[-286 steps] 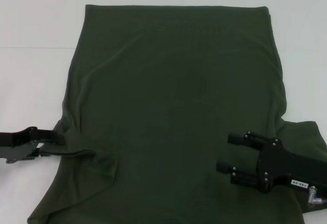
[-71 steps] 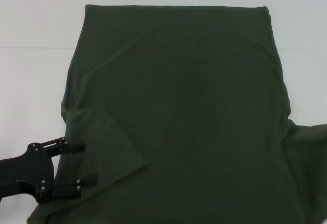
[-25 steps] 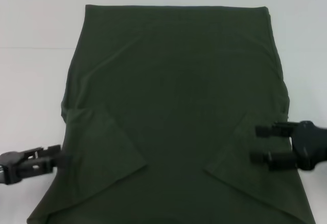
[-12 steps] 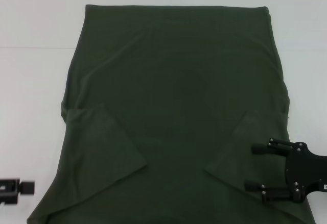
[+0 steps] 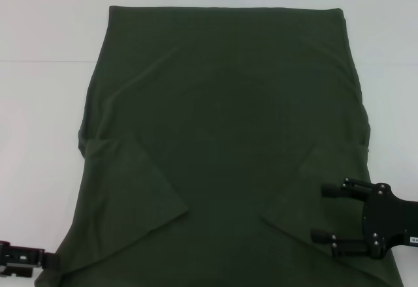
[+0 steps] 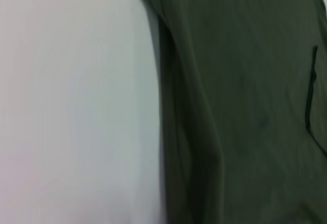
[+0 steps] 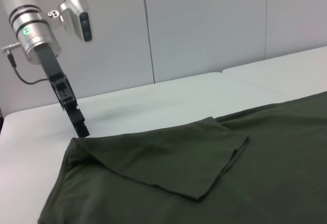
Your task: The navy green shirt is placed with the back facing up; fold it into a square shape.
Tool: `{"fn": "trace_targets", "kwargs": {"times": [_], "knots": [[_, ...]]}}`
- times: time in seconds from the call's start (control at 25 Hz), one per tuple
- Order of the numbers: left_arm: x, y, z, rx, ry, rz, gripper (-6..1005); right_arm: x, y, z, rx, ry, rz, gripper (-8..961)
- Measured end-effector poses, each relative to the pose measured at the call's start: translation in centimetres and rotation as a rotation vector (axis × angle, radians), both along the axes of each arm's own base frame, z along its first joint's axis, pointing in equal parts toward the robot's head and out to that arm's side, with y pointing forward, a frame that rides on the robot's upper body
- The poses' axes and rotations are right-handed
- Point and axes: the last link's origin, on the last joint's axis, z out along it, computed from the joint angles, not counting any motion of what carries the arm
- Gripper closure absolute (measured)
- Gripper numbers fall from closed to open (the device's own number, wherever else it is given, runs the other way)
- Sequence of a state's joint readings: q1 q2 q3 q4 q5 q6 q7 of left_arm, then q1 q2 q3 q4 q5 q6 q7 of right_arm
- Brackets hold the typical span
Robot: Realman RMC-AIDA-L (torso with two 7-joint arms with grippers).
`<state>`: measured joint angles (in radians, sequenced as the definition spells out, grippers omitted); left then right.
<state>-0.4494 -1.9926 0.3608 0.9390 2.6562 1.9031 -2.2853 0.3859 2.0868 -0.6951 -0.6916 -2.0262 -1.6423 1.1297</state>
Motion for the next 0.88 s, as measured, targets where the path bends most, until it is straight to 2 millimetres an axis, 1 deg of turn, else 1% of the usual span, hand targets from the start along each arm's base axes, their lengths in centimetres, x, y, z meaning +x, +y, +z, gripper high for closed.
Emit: {"fn": "trace_targets", "kwargs": {"times": [0.4, 0.88], "knots": [[0.5, 0.5, -1.1, -0.063, 0.017, -0.040, 139, -0.1, 0.4, 0.1, 0.009, -0.005, -0.005, 55], [0.3, 0.9, -2.0, -0.097, 0.085, -0.057, 140, -0.2, 0.5, 0.2, 0.011, -0.003, 0.002, 56]]}}
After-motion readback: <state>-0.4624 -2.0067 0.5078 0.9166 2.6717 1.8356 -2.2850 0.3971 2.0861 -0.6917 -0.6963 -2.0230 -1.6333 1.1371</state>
